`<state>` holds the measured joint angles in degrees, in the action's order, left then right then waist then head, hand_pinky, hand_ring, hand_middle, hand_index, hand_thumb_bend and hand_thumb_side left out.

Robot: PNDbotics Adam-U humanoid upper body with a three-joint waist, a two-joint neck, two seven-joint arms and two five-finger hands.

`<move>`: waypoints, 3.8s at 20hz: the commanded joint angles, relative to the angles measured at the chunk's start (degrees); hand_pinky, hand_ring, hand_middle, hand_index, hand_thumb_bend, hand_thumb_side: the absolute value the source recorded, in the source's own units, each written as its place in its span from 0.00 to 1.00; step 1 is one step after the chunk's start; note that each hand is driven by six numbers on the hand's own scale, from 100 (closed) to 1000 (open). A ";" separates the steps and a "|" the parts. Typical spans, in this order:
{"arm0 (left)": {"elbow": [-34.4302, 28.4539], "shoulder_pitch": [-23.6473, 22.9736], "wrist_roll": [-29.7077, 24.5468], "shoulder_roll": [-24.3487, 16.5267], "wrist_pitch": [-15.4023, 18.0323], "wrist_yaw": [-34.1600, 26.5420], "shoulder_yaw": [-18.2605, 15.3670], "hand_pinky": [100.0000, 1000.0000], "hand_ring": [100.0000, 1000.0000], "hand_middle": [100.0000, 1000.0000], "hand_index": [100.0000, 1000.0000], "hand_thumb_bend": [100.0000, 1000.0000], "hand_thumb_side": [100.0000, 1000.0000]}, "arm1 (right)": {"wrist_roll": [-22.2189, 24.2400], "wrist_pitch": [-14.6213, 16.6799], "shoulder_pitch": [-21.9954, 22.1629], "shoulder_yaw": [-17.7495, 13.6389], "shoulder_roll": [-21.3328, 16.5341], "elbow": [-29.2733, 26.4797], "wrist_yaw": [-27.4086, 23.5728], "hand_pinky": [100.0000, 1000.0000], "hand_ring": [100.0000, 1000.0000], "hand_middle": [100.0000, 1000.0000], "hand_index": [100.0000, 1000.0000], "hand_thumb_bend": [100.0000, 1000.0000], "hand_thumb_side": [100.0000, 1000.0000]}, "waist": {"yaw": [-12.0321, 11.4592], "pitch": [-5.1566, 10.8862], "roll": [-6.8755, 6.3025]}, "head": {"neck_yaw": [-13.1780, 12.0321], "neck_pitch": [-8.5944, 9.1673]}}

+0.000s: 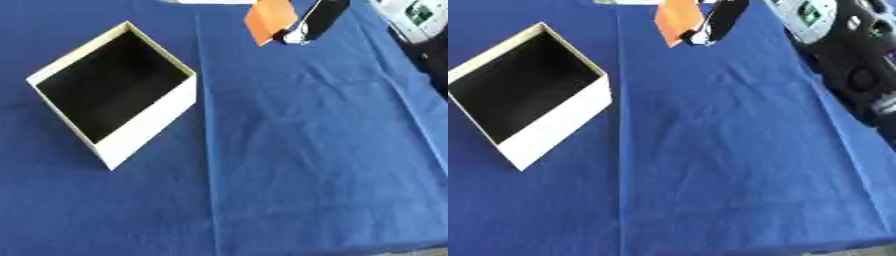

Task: Pick up objects on the table and place them in the box.

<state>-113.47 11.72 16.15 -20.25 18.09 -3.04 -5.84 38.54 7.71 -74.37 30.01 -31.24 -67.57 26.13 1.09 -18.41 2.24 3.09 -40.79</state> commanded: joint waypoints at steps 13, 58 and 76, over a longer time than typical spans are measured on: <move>-1.12 2.06 -1.15 -0.55 0.38 -1.45 0.56 0.36 0.50 0.58 0.65 0.00 0.61 | 3.67 -1.11 -8.32 0.75 11.65 -0.13 -3.82 0.62 0.61 0.41 0.61 0.00 0.00 | -3.41 1.50 0.18 | 3.76 -0.01; -1.12 4.64 -2.82 0.70 -0.09 -2.83 0.98 0.36 0.50 0.58 0.65 0.00 0.62 | -2.31 13.08 -5.69 -3.58 25.02 16.94 21.15 0.82 0.87 0.82 0.90 0.24 0.27 | -8.85 -1.49 2.03 | 7.30 1.67; -1.12 4.38 -4.01 0.70 -0.49 -3.08 1.04 0.36 0.50 0.58 0.65 0.00 0.62 | -2.16 15.46 -5.54 -3.81 21.38 13.68 23.36 0.86 0.89 0.86 0.99 0.32 0.41 | -8.02 -0.97 1.78 | 6.94 1.67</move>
<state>-113.47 15.68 12.40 -19.15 17.45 -6.03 -4.78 36.31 23.16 -78.90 26.20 -8.29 -52.11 50.38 -6.95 -20.86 4.52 10.17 -39.68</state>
